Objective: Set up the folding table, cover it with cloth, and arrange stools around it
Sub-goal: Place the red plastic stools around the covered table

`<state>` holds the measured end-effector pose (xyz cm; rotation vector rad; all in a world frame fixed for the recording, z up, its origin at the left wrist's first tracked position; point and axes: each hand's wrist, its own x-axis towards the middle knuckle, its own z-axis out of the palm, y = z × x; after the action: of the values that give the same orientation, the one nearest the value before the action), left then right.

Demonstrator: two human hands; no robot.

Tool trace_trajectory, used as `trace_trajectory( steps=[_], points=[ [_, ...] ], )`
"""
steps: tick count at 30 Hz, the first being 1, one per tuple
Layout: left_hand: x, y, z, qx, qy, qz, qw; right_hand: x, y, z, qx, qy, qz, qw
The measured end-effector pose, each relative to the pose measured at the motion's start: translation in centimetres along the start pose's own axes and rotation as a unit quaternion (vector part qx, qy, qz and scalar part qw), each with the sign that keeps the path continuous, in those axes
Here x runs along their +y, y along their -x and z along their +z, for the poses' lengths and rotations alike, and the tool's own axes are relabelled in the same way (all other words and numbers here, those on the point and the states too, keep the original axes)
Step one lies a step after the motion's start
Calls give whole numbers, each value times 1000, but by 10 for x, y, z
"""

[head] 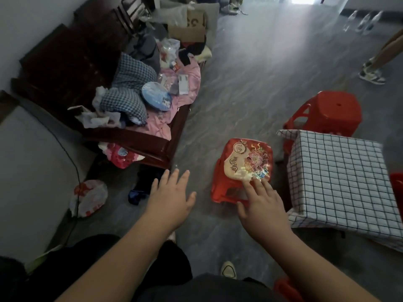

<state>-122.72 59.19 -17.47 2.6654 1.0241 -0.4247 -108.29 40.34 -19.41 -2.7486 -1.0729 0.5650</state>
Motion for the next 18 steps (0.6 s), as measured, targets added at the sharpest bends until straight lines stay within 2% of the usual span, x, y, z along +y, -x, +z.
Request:
trace_trajectory(
  steps=[6, 10, 14, 18],
  points=[
    [-21, -141, -31, -2, -41, 122, 992, -47, -107, -4, 40, -30, 104, 993],
    [-27, -212, -65, -17, -88, 210, 974, -71, -140, -14, 51, -61, 187, 979],
    [2, -275, -99, -41, -122, 295, 947, -77, -159, -25, 60, -91, 273, 956],
    [42, -313, -100, -72, -150, 371, 914, -62, -170, -20, 69, -126, 339, 930]
  ],
)
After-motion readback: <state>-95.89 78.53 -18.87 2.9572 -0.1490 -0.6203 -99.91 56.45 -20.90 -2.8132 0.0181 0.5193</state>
